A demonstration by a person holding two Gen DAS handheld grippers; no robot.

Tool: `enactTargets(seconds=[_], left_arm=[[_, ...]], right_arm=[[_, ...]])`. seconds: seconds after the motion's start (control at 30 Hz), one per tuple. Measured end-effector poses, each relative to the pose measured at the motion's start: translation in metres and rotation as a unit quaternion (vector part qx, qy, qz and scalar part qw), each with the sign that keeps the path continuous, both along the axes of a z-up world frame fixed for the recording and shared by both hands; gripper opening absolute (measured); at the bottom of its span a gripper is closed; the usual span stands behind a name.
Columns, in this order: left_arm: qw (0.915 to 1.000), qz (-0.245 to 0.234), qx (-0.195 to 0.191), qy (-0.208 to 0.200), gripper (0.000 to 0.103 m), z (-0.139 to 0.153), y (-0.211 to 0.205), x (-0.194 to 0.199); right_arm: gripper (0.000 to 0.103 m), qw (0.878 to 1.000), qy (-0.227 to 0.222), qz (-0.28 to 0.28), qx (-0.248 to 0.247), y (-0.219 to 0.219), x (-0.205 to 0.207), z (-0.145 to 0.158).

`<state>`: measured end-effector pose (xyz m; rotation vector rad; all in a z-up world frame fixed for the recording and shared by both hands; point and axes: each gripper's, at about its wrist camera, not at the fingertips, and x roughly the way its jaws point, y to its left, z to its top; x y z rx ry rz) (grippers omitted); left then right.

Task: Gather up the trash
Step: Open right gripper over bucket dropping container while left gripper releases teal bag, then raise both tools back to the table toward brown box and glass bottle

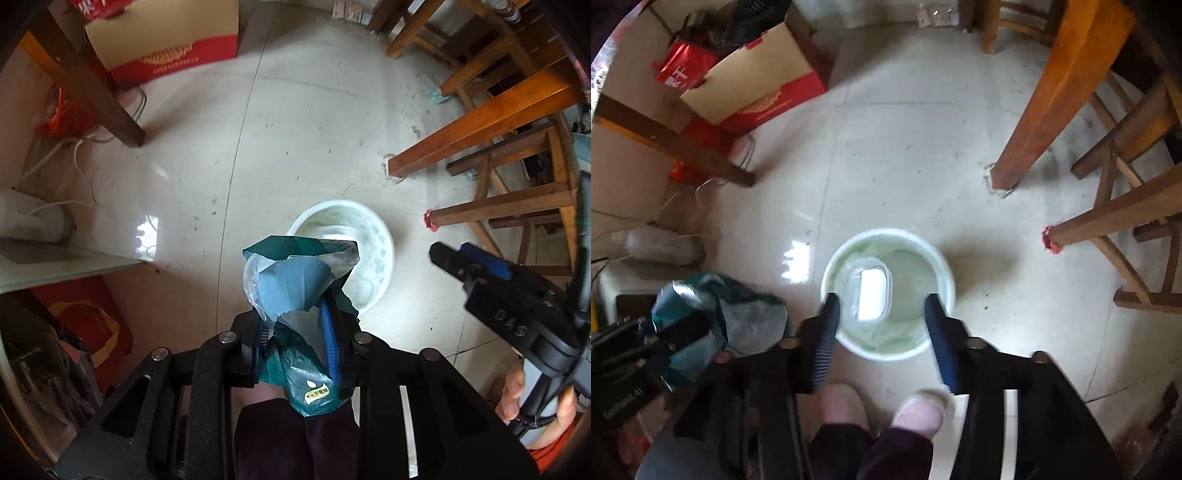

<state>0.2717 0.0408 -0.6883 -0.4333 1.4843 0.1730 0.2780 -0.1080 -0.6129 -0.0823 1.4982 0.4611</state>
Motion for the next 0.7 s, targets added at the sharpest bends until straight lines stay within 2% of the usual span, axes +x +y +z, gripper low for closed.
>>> enactTargets(seconds=[0.13,0.3,0.33,0.37,0.4,0.43,0.6,0.7], left_arm=[[0.9999,-0.005,-0.016,0.003,0.026,-0.013,-0.011,0.007],[0.9992,-0.018,-0.037,-0.003,0.026,-0.024,-0.033,0.024],[0.9989,-0.021,-0.042,-0.001,0.032,-0.027,-0.038,0.030],[0.9987,-0.021,-0.046,0.008,0.053,-0.032,-0.042,0.035],[0.9984,-0.020,-0.049,0.021,0.064,-0.036,-0.044,0.038],[0.9982,-0.014,-0.052,0.028,0.070,-0.039,-0.046,0.041],[0.9980,0.000,-0.049,0.039,0.070,-0.034,-0.048,0.042],[0.9989,-0.012,-0.032,0.032,0.070,-0.010,-0.048,0.041]], right_arm=[[0.046,0.999,0.022,-0.023,0.011,-0.012,0.000,-0.003],[0.046,0.999,0.018,-0.044,0.004,-0.031,-0.002,0.006],[0.046,0.999,0.013,-0.045,-0.001,-0.035,-0.002,0.010],[0.046,0.999,0.007,-0.044,-0.008,-0.039,-0.001,0.015],[0.046,0.999,0.003,-0.041,-0.013,-0.042,0.000,0.015],[0.046,0.999,-0.002,-0.039,-0.019,-0.045,0.001,0.019],[0.046,0.999,-0.011,-0.045,-0.017,-0.054,0.006,0.037],[0.046,0.999,-0.013,-0.050,-0.011,-0.054,0.009,0.049]])
